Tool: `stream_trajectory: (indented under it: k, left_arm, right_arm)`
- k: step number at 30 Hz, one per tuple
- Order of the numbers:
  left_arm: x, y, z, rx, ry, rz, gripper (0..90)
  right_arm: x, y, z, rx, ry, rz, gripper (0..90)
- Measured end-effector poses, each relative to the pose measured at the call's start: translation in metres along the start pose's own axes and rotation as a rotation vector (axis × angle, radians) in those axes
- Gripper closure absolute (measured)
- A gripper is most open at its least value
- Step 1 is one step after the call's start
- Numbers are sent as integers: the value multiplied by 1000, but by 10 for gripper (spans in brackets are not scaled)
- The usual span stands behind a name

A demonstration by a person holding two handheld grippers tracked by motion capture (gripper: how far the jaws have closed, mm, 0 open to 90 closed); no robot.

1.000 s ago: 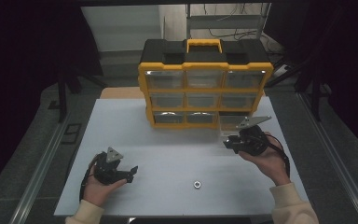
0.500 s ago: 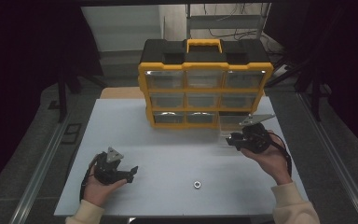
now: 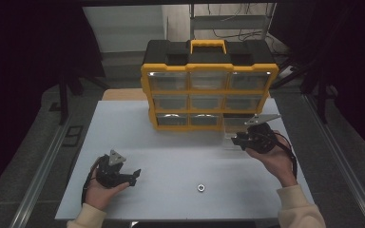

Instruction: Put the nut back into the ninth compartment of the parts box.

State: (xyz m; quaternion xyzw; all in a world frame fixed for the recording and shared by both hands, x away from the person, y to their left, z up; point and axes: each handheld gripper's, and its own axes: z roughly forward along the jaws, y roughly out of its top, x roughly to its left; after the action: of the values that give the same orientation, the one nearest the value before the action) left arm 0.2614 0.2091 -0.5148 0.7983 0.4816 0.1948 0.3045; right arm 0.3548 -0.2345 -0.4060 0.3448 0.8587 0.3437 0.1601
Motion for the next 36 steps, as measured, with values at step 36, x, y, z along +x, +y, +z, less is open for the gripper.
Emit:
stream_trajectory:
  k: [36]
  left_arm:
    - [1,0,-1,0,4,-2,83]
  right_arm:
    - [-29,13,22,-22,-155,85,682]
